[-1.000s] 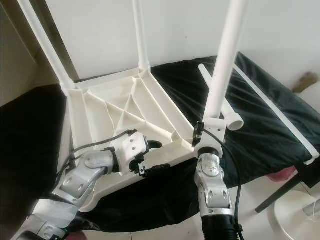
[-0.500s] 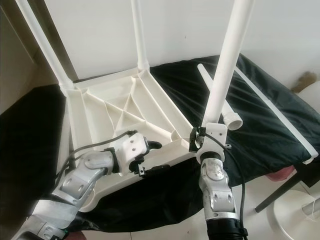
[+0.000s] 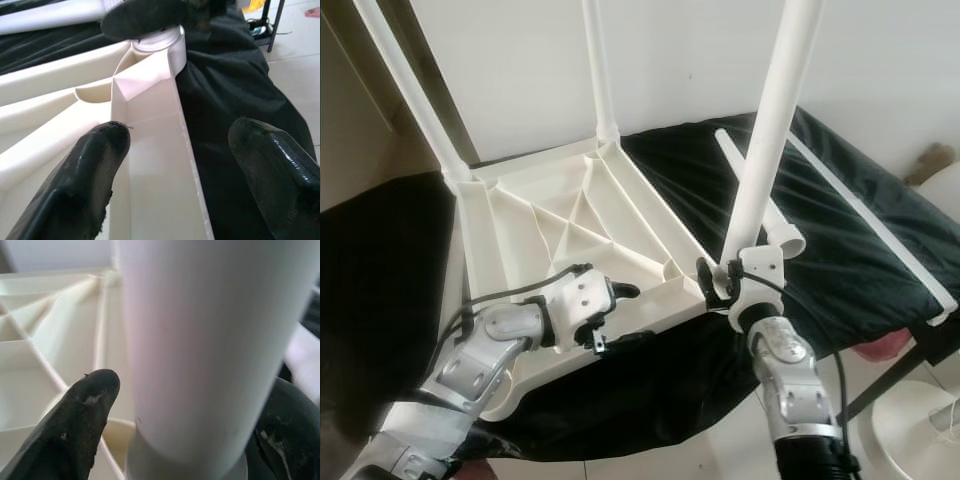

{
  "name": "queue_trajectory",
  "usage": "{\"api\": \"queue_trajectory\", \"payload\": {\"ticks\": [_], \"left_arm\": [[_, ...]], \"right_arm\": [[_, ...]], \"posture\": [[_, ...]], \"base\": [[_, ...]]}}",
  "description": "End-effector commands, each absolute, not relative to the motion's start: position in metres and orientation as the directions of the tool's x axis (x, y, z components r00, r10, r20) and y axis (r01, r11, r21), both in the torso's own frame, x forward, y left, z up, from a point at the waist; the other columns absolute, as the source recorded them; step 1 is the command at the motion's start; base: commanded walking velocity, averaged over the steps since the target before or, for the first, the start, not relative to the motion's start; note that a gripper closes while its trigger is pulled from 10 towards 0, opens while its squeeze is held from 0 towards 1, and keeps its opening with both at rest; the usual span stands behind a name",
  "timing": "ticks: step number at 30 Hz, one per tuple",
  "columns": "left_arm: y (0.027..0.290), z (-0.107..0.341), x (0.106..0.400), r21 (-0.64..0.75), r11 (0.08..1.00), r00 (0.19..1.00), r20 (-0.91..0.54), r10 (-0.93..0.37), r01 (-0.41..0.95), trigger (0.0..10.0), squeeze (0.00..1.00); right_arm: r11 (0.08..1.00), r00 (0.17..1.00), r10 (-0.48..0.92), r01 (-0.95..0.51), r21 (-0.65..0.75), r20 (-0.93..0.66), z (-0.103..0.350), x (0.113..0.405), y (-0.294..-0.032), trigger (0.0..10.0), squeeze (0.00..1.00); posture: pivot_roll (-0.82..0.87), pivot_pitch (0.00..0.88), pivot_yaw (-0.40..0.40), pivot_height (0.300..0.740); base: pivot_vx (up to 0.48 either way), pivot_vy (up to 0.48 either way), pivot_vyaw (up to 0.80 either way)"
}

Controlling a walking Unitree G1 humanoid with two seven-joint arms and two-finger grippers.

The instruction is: Building children table

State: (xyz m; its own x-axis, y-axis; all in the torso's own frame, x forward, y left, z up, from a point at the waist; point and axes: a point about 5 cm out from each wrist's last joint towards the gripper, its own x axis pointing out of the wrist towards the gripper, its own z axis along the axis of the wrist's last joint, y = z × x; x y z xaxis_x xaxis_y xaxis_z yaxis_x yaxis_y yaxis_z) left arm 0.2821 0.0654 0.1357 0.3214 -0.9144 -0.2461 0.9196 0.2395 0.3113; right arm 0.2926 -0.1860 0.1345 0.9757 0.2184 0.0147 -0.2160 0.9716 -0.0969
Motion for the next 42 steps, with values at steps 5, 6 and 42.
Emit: {"api": "queue_trajectory", "payload": {"ticks": [5, 6, 42], "left_arm": [[0.068, 0.138, 0.286, 0.324, 0.271, 0.355, -0.233, -0.905, 0.906, 10.0, 0.0], [0.068, 0.138, 0.286, 0.324, 0.271, 0.355, -0.233, -0.905, 0.906, 10.0, 0.0], [0.055, 0.145, 0.292, 0.328, 0.273, 0.35, -0.202, -0.915, 0.904, 10.0, 0.0]], "right_arm": [[0.924, 0.935, 0.355, -0.351, -0.149, -0.003, 0.133, 0.3, -0.185, 10.0, 0.0], [0.924, 0.935, 0.355, -0.351, -0.149, -0.003, 0.133, 0.3, -0.185, 10.0, 0.0], [0.915, 0.92, 0.393, -0.39, -0.103, 0.006, 0.12, 0.303, -0.168, 10.0, 0.0]], "posture": [[-0.08, 0.0, 0.095, 0.74], [-0.08, 0.0, 0.095, 0.74], [-0.11, 0.0, 0.098, 0.74]], "base": [[0.0, 0.0, 0.0], [0.0, 0.0, 0.0], [0.0, 0.0, 0.0]]}}
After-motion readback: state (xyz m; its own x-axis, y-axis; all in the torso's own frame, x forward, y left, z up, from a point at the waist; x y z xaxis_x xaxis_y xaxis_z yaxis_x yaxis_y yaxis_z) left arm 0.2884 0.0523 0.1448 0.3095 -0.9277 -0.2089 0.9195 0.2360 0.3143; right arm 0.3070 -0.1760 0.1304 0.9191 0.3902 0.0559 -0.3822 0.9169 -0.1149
